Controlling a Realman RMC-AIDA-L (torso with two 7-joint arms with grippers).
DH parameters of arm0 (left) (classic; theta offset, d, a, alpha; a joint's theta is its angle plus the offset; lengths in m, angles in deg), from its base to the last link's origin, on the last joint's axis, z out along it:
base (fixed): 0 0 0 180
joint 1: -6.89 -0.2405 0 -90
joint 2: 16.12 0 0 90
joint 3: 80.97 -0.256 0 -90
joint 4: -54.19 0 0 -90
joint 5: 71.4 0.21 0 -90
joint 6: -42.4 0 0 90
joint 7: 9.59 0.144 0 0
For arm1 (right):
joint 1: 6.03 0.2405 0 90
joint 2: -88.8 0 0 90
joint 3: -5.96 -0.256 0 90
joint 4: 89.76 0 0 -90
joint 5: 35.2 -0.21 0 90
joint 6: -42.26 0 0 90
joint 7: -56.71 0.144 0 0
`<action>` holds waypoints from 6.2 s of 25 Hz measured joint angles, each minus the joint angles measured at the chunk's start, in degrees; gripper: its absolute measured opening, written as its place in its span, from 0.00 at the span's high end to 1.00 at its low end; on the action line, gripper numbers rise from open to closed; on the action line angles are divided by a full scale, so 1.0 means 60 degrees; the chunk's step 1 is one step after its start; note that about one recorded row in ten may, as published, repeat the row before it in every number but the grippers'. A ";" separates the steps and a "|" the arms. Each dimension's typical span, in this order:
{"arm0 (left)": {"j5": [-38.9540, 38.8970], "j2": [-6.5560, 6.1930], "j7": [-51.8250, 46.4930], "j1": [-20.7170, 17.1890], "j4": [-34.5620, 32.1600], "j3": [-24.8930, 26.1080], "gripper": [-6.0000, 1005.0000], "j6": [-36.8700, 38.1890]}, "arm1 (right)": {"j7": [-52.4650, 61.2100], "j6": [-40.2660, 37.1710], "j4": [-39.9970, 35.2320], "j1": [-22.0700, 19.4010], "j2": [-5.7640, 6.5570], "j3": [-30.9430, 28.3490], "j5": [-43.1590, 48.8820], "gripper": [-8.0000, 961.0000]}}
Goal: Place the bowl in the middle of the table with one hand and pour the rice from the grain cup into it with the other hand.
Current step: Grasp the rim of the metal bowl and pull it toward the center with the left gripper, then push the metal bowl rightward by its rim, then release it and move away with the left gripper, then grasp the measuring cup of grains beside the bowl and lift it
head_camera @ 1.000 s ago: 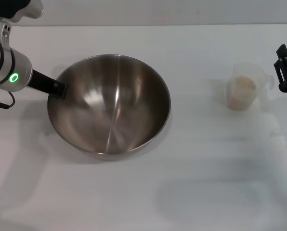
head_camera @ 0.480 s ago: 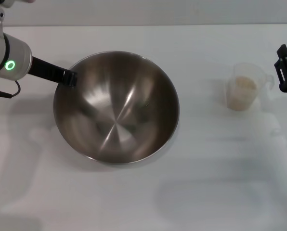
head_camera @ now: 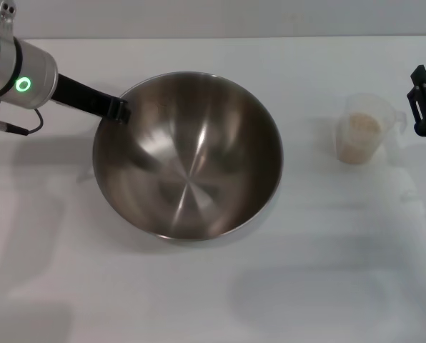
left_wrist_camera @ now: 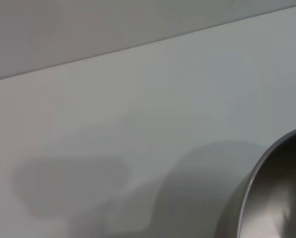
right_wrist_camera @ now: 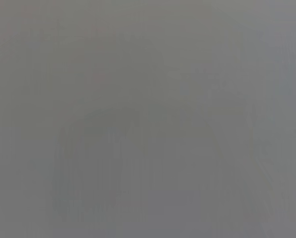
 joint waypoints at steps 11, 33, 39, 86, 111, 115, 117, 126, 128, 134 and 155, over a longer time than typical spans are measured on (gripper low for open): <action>-0.0112 0.0016 0.0419 0.0826 -0.0710 0.0502 0.96 -0.0237 | 0.0009 -0.0034 0.0000 0.0002 0.0000 0.0000 0.0000 0.43; -0.1026 0.0067 0.1134 0.0959 -0.2062 0.0229 0.96 0.1641 | 0.0015 -0.0198 0.0059 -0.0010 0.0000 0.0000 0.0009 0.43; -0.1455 0.0088 0.1636 0.0876 -0.2731 0.0205 0.95 0.2582 | -0.0005 -0.0211 0.0060 -0.0004 -0.0001 0.0000 0.0015 0.43; -0.3281 0.0044 0.2535 -0.2009 -0.0999 -0.2794 0.47 0.9335 | -0.0040 -0.0313 -0.0004 0.0166 -0.0001 -0.0016 0.0015 0.43; -0.3688 0.0058 -0.0240 -0.2205 -0.3441 -0.5678 0.47 1.8230 | 0.0020 -0.0323 0.0004 0.0143 -0.0001 -0.0052 0.0015 0.43; -0.2884 -0.0012 -0.2708 -0.2382 -0.3757 -0.5695 0.47 1.8380 | 0.0022 -0.0327 0.0016 0.0139 -0.0001 -0.0048 0.0015 0.43; -0.2153 -0.0017 -0.3950 -0.2446 -0.3959 -0.5659 0.47 1.8364 | 0.0023 -0.0328 0.0030 0.0161 -0.0001 -0.0021 0.0015 0.43; 0.2802 -0.0294 -0.9225 -0.2018 -0.6022 -0.5159 0.47 2.0112 | -0.0017 -0.0580 0.0059 0.0198 -0.0001 0.0000 0.0060 0.43; 0.3261 -0.0182 -0.8521 -0.1884 -0.6360 -0.4839 0.47 2.0189 | -0.0018 -0.0589 0.0059 0.0188 -0.0001 0.0001 0.0110 0.43; 0.3328 -0.0101 -0.6643 -0.1913 -0.6505 -0.4682 0.47 2.0134 | -0.0017 -0.0538 0.0059 0.0082 -0.0018 0.0001 0.0119 0.43; 0.3327 -0.0056 -0.6133 -0.2042 -0.6601 -0.4336 0.47 1.9600 | -0.0034 -0.0405 0.0700 -0.0894 -0.0075 -0.0018 0.0067 0.43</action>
